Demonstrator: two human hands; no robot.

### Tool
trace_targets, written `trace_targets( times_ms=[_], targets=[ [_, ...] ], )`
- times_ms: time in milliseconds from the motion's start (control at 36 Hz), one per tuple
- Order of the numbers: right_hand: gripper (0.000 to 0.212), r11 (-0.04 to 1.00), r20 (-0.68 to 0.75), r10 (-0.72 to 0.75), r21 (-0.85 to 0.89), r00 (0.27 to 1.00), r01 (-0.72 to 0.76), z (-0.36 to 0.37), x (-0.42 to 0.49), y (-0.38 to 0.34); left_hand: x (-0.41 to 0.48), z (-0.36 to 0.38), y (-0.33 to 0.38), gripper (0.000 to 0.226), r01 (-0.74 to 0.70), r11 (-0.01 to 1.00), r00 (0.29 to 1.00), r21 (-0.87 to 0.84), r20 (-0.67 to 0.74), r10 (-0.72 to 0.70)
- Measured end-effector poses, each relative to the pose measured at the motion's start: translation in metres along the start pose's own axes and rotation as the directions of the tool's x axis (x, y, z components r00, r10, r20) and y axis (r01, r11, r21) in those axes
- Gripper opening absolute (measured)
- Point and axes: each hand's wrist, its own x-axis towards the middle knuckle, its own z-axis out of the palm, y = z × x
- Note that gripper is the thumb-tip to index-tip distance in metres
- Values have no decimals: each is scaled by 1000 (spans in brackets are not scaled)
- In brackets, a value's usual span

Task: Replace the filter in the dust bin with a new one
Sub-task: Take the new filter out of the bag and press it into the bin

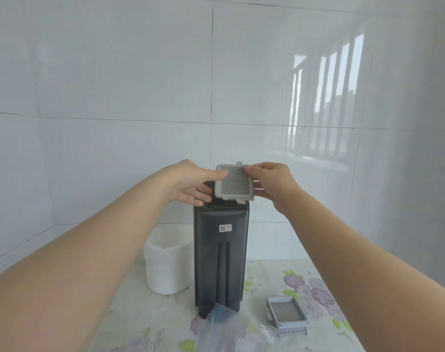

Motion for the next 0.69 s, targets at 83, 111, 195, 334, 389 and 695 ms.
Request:
trace_targets(
  times_ms=[83, 111, 195, 334, 389, 695],
  targets=[
    [27, 997, -65, 9, 73, 998, -4, 5, 5, -2, 2, -2, -3, 53, 46, 999, 996, 19, 77, -47],
    [28, 996, -86, 13, 88, 996, -6, 8, 7, -1, 4, -2, -4, 50, 46, 999, 995, 15, 90, -47],
    [30, 990, -116, 30, 142, 993, -14, 14, 11, 2, 7, -1, -5, 28, 20, 999, 997, -49, 79, -16],
    [17, 989, -107, 11, 148, 994, 5, 19, 13, 5, 13, -6, -7, 12, -21, 992, 1000, -122, -22, 19],
    [21, 996, -105, -10, 82, 994, 19, 20, 14, 6, 15, -8, -8, 13, -33, 990, 997, -137, -75, 22],
    [25, 965, -134, -48, -262, 990, 11, 18, 20, 19, 31, -7, -17, 8, -161, 983, 942, -88, -312, 126]
  ],
)
